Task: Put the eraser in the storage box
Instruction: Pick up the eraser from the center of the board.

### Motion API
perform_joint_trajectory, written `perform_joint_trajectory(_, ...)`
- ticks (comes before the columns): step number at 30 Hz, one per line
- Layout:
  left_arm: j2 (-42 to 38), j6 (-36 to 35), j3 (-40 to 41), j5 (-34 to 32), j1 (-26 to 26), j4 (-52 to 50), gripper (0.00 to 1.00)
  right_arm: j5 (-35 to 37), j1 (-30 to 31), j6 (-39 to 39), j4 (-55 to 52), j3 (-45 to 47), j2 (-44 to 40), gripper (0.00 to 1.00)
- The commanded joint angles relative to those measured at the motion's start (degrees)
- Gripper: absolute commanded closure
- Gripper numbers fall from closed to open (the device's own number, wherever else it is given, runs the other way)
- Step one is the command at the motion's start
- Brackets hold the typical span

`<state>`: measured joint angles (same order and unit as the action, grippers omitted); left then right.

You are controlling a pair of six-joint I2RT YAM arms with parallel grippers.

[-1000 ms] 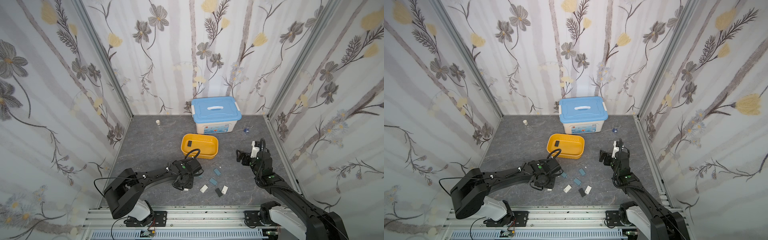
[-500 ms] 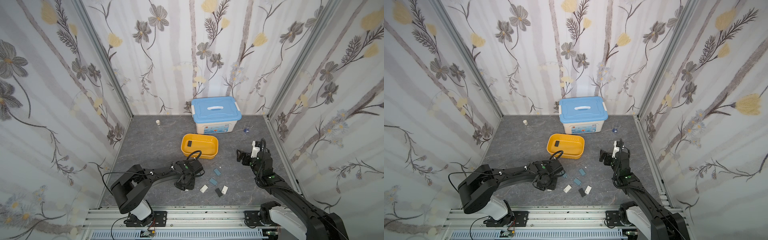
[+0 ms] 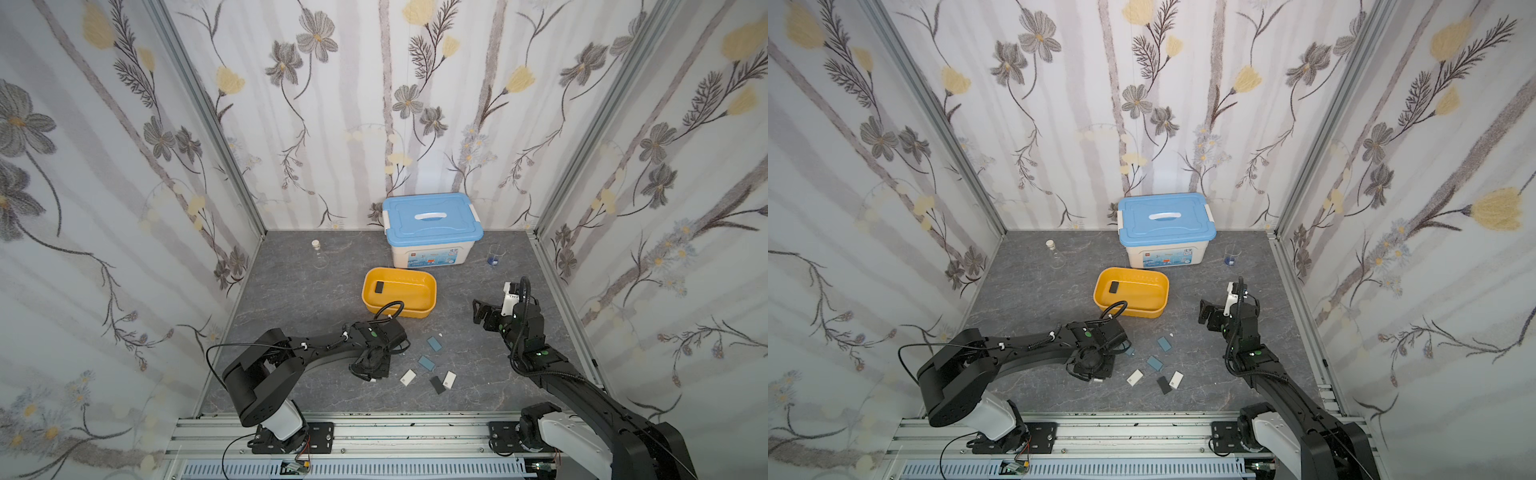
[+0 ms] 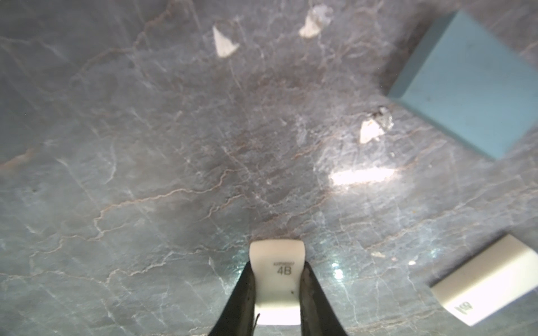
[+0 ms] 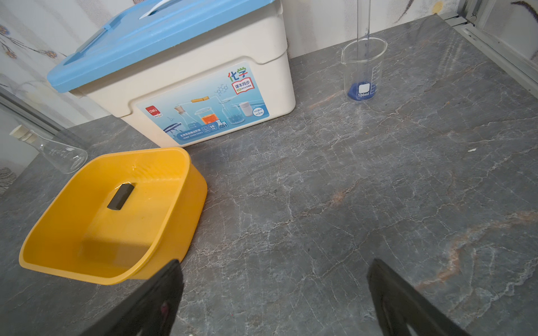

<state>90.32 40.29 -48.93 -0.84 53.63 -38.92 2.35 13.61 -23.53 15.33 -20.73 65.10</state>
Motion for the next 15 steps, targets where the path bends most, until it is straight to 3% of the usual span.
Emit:
perform_joint_trajectory(1, -1.5, -1.9, -1.9, -3.8, -0.8, -3.5, 0.77, 0.4, 0.1, -0.5, 2.4, -0.3, 0.1, 0.00)
perform_joint_trajectory(7, -5.2, -4.3, -5.4, -4.8, -3.4, -5.7, 0.76, 0.8, 0.1, -0.6, 2.4, -0.1, -0.1, 0.00)
perform_joint_trajectory(15, -3.2, -12.3, -15.5, -5.7, -9.6, -8.2, 0.75, 1.0, 0.0, -0.8, 2.5, -0.3, -0.2, 0.00)
